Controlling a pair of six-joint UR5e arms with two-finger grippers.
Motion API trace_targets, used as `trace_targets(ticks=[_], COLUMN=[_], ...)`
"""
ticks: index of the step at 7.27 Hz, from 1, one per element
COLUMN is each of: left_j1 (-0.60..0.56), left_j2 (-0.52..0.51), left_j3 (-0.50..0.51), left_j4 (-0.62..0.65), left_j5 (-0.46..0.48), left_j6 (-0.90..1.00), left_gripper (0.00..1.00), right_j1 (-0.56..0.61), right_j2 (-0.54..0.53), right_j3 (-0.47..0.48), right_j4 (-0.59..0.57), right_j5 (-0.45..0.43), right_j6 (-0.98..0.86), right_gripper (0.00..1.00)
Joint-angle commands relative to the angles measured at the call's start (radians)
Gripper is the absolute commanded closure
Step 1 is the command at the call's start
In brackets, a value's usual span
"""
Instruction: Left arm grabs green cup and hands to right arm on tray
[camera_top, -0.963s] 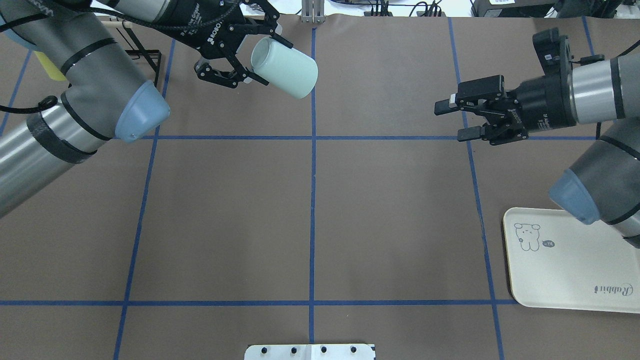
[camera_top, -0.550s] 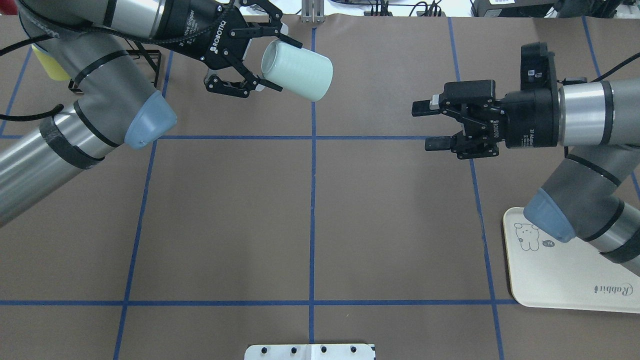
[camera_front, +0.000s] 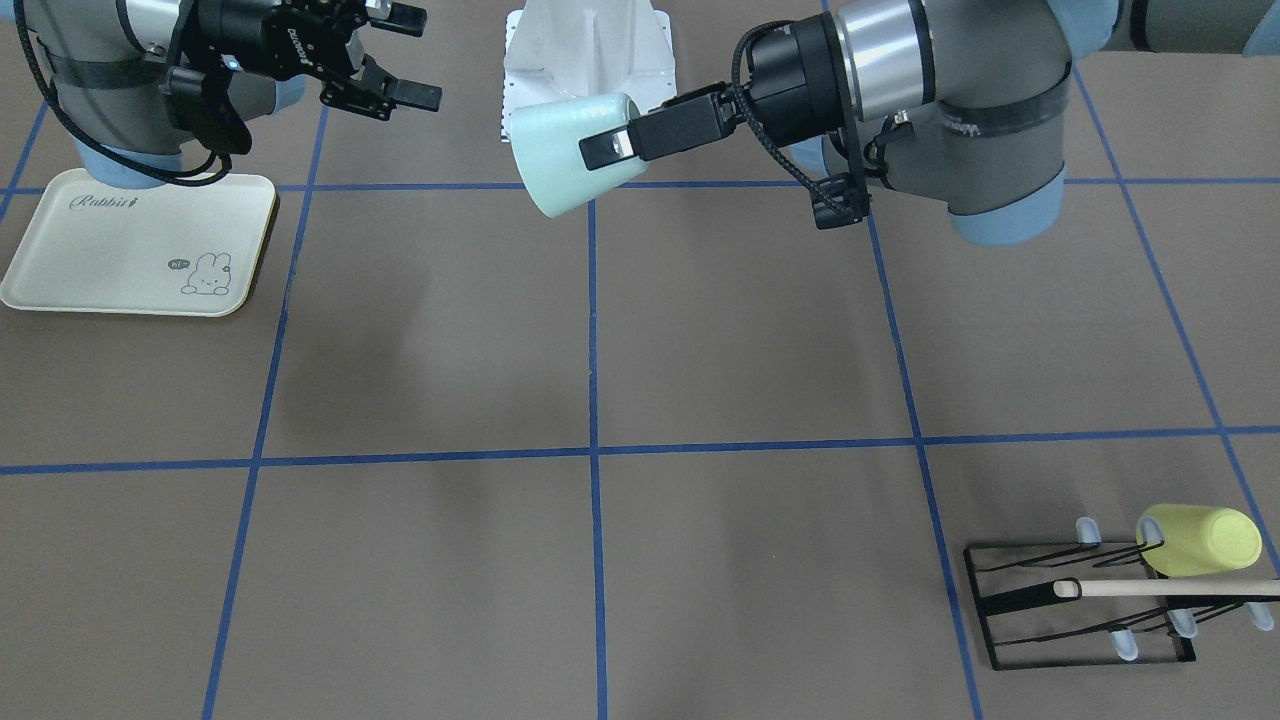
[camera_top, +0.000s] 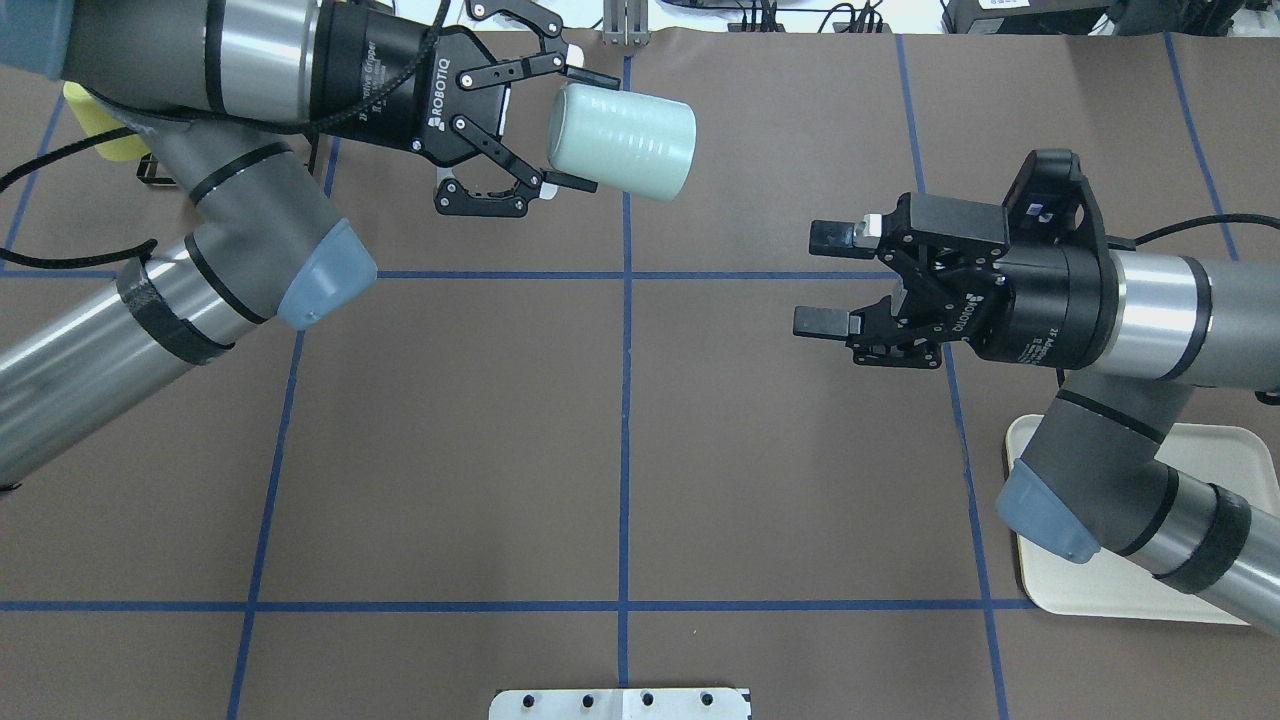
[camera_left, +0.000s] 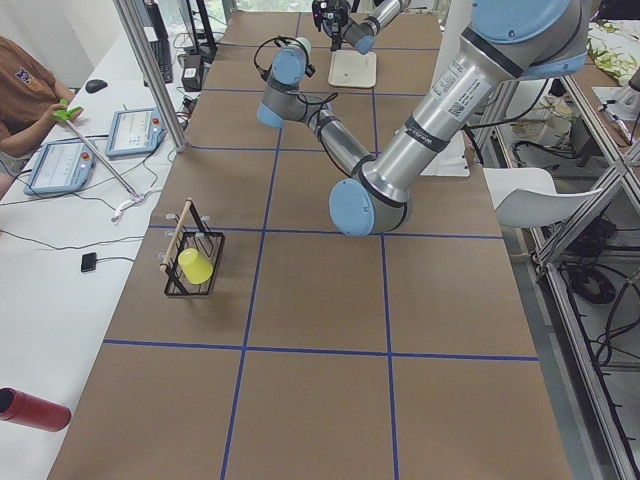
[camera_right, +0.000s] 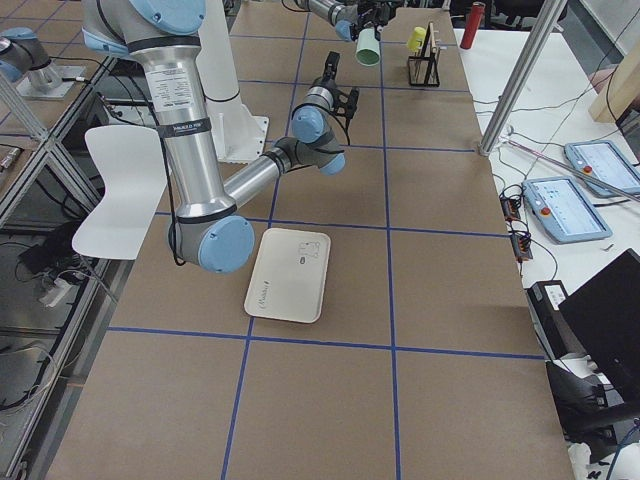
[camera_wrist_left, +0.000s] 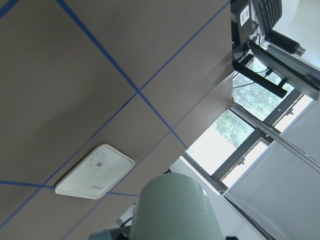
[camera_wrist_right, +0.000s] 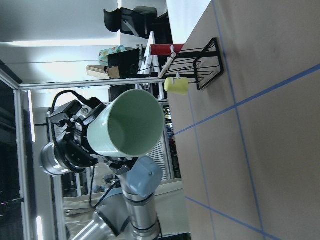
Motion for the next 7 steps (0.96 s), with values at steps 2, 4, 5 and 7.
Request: trace_targets(ticks=[2, 4, 5, 7], left_j1=[0.078, 0.115, 0.137, 0.161], left_j2=[0.043, 0.041, 0.043, 0.041], left_j3=[-0.066, -0.104, -0.103, -0.101], left_j4=[-0.054, -0.052, -0.054, -0.054], left_j5=[0.025, 0.082, 0.102, 0.153], left_j6=[-0.093, -0.128, -0.126, -0.124], left_gripper=[1.00, 1.00, 1.00, 1.00], right_j1=[-0.015, -0.018, -0.026, -0.035], right_j2=[0.037, 0.052, 0.058, 0.065], right_j3=[-0.008, -0.013, -0.013, -0.013], right_j4=[0.078, 0.080, 0.083, 0.087], right_j5=[-0.097, -0.097, -0.098, -0.095], right_j6=[0.031, 0.031, 0.031, 0.031], right_gripper=[0.01, 0.01, 0.01, 0.07])
